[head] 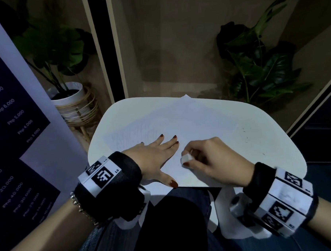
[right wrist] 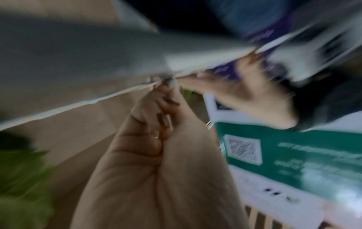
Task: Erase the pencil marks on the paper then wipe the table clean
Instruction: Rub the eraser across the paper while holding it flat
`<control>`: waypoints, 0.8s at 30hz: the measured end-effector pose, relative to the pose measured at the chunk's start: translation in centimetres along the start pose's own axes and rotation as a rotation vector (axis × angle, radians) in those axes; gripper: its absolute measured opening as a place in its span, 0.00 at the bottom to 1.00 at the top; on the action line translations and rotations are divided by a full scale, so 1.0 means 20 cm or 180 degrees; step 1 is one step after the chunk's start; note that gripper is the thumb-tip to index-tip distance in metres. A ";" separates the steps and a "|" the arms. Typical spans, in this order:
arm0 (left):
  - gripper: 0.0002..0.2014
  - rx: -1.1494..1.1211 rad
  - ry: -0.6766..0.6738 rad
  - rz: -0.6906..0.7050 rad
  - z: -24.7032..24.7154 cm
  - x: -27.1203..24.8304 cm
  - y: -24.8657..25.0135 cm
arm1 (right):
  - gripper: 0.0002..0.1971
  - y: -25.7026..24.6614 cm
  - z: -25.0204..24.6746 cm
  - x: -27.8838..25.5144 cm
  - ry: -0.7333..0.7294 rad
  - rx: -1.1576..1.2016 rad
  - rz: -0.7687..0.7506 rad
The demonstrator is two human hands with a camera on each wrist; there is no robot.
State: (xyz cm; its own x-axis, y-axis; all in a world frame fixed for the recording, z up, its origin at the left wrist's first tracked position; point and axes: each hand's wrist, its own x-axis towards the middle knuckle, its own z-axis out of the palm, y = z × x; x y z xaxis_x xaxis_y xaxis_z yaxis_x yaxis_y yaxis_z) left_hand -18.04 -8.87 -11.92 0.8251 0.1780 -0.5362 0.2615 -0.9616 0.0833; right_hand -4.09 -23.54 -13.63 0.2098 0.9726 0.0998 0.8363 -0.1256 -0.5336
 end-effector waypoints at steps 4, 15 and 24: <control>0.53 -0.0021 0.0031 0.0046 0.01 0.01 -0.01 | 0.05 -0.03 -0.08 0.00 -0.0704 -0.0009 -0.0165; 0.43 -0.0150 0.0725 -0.0109 0.02 0.04 0.00 | 0.06 0.11 -0.21 0.28 -0.0930 -0.0253 0.0106; 0.49 -0.0270 0.0533 -0.0317 0.02 0.04 -0.01 | 0.09 0.01 -0.14 0.27 -0.1455 -0.0178 -0.0322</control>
State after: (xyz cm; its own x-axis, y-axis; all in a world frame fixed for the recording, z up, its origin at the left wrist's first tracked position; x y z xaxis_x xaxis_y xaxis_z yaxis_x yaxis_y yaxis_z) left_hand -17.69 -8.67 -12.75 0.8630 0.3102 -0.3989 0.3813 -0.9177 0.1112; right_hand -1.38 -18.94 -10.89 -0.1082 0.9653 -0.2377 0.8698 -0.0239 -0.4929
